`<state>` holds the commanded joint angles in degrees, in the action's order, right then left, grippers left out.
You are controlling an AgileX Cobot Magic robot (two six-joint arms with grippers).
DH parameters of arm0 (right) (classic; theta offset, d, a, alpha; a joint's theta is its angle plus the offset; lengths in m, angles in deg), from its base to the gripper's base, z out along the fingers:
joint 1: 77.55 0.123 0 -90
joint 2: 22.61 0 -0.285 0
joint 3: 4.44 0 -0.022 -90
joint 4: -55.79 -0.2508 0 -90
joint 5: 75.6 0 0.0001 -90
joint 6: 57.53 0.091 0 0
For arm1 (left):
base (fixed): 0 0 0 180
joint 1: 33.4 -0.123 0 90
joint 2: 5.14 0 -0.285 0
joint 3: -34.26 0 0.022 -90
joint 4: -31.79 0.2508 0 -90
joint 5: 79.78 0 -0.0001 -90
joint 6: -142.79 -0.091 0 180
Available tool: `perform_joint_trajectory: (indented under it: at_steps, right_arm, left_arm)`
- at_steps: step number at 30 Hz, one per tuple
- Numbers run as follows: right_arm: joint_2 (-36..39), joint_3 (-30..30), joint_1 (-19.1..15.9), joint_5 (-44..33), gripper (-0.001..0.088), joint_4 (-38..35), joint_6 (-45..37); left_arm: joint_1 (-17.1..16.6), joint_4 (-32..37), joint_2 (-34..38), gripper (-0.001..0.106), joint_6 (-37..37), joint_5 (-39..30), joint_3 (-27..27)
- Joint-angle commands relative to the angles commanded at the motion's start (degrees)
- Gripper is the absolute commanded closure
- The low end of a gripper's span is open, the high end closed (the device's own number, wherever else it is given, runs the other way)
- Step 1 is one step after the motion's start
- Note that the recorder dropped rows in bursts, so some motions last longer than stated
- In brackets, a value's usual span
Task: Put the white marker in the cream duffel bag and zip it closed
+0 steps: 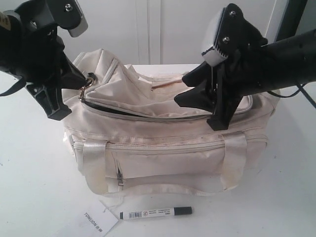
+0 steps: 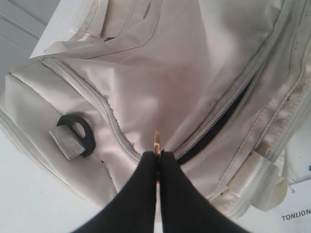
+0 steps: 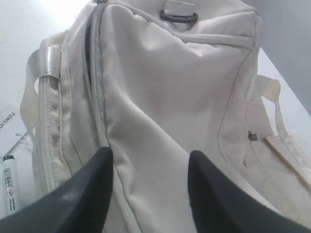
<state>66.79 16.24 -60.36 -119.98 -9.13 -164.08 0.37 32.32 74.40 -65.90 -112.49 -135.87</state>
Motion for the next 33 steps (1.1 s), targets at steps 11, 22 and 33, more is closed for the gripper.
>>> perform_joint_trajectory:
  at_steps: [11,22,33]
  right_arm:
    - [3.8,0.0,10.5,9.9,0.0408,0.2,-4.7]
    - [7.1,0.0,17.4,19.8,0.0408,0.2,-4.9]
    - [8.2,0.0,20.4,23.0,0.0408,-0.4,-3.8]
  left_arm:
    - [0.0,-0.1,0.0,0.105,0.0,0.1,0.0]
    - [0.0,-0.1,0.0,0.105,0.0,0.1,0.0]
    - [0.0,-0.1,0.0,0.105,0.0,0.1,0.0]
